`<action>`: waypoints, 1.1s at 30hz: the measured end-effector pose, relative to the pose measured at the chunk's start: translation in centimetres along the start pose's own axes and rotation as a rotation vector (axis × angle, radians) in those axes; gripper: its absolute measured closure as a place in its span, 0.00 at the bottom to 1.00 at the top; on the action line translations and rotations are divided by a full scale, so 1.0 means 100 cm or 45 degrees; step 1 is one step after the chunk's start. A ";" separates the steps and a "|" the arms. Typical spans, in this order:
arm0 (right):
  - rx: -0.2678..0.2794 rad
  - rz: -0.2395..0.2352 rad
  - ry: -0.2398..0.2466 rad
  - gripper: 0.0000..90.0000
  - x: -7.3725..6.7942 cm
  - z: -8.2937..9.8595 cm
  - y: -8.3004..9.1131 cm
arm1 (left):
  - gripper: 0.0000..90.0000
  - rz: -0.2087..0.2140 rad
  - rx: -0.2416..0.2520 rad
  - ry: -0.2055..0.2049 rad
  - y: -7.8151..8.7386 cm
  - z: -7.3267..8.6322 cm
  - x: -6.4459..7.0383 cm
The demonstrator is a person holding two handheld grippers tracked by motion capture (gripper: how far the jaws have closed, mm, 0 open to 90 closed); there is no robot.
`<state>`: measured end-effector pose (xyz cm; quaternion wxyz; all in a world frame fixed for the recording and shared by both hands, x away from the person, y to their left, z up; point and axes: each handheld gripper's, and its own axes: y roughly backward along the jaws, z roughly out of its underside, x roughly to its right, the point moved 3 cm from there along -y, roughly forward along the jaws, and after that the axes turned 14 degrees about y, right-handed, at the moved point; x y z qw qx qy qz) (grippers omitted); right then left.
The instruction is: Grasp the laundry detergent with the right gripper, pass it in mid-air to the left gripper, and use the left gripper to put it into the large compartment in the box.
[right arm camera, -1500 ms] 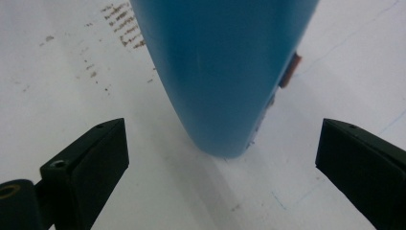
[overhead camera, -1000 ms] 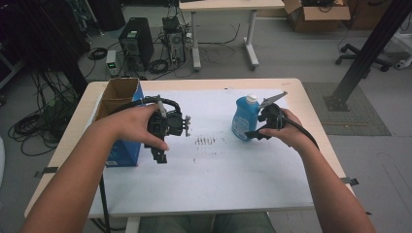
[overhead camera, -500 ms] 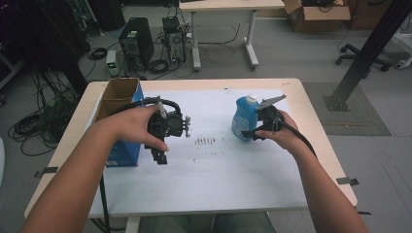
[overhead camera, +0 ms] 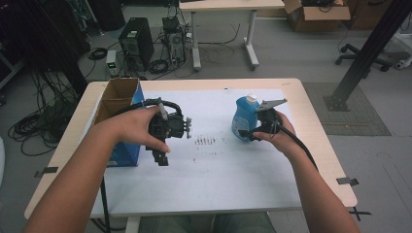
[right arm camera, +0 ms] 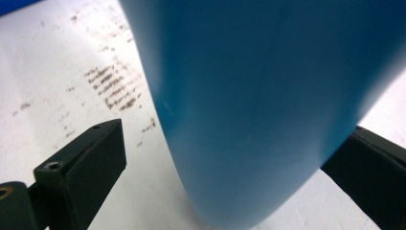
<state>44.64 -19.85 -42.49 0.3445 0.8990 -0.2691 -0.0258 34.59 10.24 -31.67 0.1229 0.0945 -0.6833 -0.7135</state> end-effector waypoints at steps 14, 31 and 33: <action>0.133 0.071 -0.045 0.01 -0.001 0.001 -0.006 | 0.07 0.001 0.008 0.001 0.001 0.001 0.001; 0.231 0.173 -0.094 0.01 -0.002 0.003 -0.010 | 0.07 0.008 0.008 -0.008 -0.001 -0.001 0.002; 0.248 0.177 -0.100 0.02 -0.002 0.002 -0.011 | 0.07 0.007 0.007 -0.009 -0.002 -0.001 0.002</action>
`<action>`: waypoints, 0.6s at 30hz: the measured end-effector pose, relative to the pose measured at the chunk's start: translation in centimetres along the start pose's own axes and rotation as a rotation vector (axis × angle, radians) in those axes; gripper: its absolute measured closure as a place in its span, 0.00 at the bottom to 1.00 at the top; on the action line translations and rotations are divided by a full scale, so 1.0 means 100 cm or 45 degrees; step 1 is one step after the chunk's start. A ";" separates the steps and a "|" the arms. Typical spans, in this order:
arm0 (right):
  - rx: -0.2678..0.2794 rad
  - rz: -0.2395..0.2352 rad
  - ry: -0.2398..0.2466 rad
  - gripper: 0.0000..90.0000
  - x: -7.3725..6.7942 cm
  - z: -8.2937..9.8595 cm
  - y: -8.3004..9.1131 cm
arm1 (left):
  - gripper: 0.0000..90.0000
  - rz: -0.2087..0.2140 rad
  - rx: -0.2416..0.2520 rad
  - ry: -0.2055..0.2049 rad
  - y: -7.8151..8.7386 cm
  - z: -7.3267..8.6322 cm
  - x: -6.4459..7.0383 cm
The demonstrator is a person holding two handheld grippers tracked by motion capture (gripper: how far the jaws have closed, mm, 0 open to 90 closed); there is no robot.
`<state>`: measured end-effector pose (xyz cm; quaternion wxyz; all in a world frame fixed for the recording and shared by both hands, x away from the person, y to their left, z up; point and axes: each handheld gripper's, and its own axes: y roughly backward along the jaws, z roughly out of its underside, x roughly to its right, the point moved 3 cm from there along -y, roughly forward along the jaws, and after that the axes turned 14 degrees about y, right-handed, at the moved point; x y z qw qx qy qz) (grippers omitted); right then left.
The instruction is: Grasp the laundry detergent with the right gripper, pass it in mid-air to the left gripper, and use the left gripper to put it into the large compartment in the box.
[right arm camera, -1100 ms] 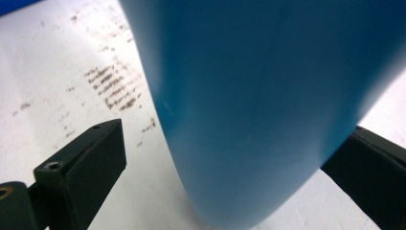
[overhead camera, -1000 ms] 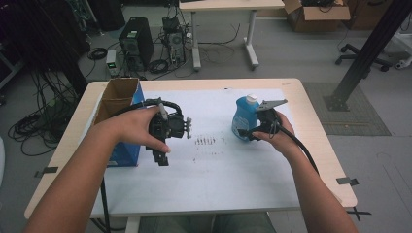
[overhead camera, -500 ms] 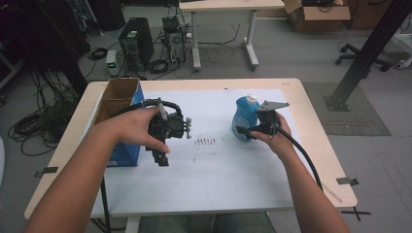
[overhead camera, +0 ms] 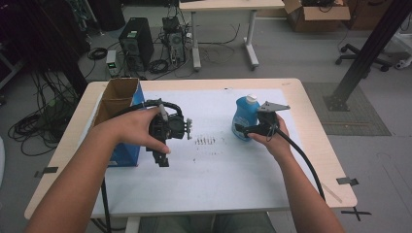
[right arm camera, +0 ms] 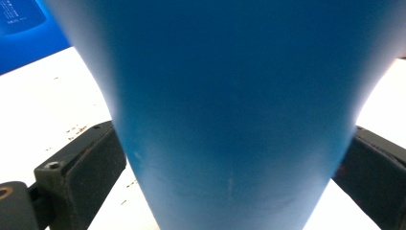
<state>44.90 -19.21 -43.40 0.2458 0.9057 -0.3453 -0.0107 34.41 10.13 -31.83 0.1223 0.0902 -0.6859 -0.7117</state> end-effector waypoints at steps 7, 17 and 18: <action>-0.008 0.002 -0.006 0.09 -0.002 0.003 0.000 | 0.07 -0.001 0.004 0.000 0.000 0.000 0.000; -0.014 0.016 0.000 0.18 -0.003 0.004 0.000 | 0.07 0.001 0.008 0.003 -0.001 0.001 0.000; -0.016 0.019 0.003 0.19 -0.003 0.004 0.000 | 0.07 0.000 0.009 0.003 -0.001 0.001 0.000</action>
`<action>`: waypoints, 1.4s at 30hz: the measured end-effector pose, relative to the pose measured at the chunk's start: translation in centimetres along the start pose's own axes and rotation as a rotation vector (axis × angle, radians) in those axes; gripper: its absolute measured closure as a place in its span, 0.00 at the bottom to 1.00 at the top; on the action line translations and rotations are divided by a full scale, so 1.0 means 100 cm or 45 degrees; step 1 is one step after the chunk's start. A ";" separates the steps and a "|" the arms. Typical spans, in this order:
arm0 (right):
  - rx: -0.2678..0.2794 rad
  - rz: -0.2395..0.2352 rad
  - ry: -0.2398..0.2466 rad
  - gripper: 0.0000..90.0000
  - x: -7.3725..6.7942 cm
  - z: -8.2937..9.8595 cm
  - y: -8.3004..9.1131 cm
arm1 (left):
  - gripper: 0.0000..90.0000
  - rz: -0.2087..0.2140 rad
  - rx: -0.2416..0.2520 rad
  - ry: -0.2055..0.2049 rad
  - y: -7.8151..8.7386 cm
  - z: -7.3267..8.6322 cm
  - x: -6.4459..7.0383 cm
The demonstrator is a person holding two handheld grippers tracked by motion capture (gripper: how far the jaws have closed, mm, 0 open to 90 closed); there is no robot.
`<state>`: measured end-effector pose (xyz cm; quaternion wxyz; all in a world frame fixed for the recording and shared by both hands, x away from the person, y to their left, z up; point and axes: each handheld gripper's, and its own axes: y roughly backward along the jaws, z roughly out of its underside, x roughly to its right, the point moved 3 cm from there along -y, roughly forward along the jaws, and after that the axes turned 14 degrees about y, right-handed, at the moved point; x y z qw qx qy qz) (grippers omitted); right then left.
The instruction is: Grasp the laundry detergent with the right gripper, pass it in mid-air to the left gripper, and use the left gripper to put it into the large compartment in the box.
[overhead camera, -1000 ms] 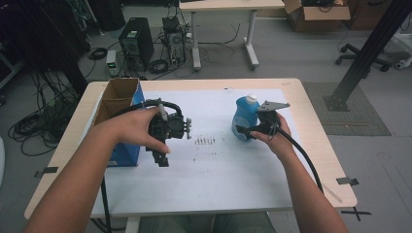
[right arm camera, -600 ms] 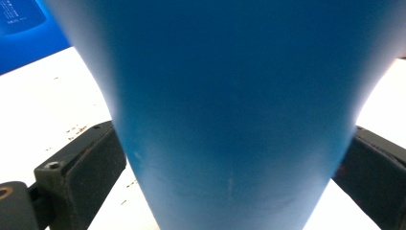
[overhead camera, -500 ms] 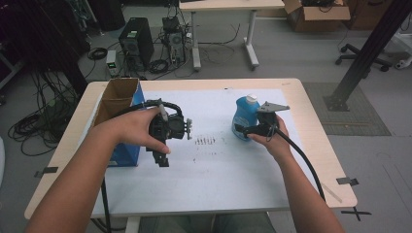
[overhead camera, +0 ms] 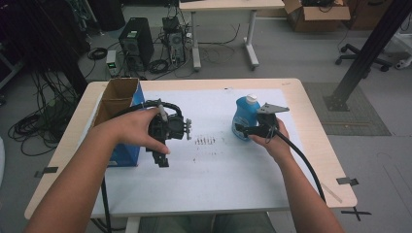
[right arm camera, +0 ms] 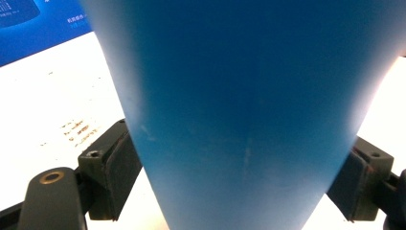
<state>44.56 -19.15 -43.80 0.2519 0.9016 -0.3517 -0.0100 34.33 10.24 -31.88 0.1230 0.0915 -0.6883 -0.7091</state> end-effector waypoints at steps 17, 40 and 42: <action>0.023 0.007 -0.004 0.27 -0.002 -0.002 0.000 | 0.07 -0.003 -0.007 -0.003 -0.001 -0.001 0.000; 0.008 0.045 0.035 0.47 -0.001 0.001 -0.003 | 0.07 0.000 -0.010 0.000 -0.001 0.000 0.000; 0.008 0.047 0.044 0.47 -0.001 0.000 -0.003 | 0.07 -0.001 -0.011 -0.001 -0.001 -0.001 0.000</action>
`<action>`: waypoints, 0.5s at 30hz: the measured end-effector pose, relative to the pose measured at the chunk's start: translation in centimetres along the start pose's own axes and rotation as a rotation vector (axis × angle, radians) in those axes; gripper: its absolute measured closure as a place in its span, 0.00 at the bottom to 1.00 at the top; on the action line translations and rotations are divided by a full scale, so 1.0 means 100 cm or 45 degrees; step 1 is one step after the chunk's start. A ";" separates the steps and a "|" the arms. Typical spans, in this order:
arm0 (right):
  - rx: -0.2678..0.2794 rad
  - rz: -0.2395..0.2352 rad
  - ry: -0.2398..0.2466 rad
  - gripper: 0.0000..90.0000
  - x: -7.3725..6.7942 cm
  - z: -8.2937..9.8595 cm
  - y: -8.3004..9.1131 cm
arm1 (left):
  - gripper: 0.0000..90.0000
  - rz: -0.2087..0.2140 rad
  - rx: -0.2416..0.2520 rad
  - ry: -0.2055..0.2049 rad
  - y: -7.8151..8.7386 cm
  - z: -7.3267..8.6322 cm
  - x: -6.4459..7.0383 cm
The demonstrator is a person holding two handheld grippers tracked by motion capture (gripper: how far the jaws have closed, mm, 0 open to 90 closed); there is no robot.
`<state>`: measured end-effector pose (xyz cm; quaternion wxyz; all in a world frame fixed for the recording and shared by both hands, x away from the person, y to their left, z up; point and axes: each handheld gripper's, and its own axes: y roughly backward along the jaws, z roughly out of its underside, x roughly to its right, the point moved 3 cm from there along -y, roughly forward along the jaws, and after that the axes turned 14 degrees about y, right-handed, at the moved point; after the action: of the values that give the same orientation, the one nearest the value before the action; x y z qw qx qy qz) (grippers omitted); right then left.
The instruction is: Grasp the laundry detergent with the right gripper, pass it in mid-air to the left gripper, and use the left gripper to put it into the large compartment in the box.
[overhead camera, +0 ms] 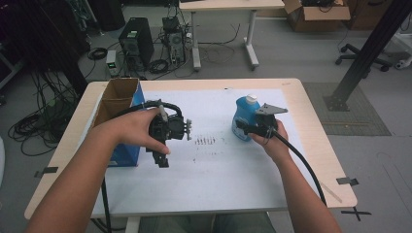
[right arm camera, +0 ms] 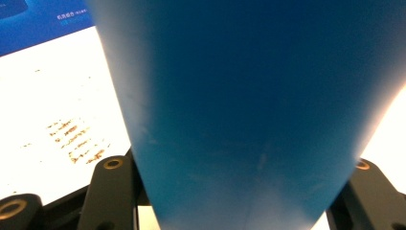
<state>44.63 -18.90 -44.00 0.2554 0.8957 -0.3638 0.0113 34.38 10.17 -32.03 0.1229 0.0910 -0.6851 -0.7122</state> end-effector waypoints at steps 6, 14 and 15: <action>0.004 -0.018 0.020 0.50 0.001 0.000 0.001 | 0.07 0.000 0.003 -0.001 0.000 -0.002 0.001; -0.002 -0.053 0.078 0.52 0.001 -0.002 0.004 | 0.07 -0.005 0.023 0.012 0.002 -0.004 0.001; -0.002 -0.061 0.075 0.52 0.002 -0.003 0.006 | 0.07 -0.006 0.020 0.012 0.002 -0.004 0.001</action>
<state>44.45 -19.23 -43.40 0.2671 0.9031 -0.3347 0.0313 34.44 9.73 -31.82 0.1236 0.0970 -0.6900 -0.7066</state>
